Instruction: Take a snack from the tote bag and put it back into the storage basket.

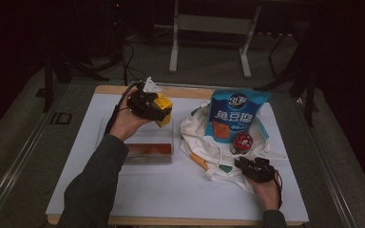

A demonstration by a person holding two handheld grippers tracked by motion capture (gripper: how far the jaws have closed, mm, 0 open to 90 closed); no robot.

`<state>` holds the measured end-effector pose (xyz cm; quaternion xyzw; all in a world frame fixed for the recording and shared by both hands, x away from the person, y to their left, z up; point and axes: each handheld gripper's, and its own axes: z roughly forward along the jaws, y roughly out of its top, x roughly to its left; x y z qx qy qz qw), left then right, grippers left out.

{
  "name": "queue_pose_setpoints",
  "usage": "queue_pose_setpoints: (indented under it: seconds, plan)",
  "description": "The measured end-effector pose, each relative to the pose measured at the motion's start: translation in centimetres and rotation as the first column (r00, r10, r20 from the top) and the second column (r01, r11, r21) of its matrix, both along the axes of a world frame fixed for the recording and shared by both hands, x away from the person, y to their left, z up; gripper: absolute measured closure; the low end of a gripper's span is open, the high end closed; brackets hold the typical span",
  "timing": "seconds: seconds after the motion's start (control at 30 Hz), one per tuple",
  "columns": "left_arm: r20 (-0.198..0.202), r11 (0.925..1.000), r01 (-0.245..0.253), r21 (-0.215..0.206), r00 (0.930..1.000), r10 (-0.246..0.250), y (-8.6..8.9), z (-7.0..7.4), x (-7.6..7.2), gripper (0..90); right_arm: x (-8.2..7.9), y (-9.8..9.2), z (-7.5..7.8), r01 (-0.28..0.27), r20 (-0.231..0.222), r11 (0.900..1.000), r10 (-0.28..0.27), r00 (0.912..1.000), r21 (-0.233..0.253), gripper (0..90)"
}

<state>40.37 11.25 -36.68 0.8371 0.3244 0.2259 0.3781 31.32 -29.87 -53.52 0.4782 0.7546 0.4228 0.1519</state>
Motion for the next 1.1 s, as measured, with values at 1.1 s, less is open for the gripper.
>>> queue_pose_setpoints:
  seconds: [1.1]
  plan:
    - [-0.029,0.9846,-0.175,-0.009,0.9842,0.175,4.6,-2.5,-0.3,28.1,0.0,0.0,0.0,0.003,0.001,1.000,-0.003,1.0000,-0.002,67.9]
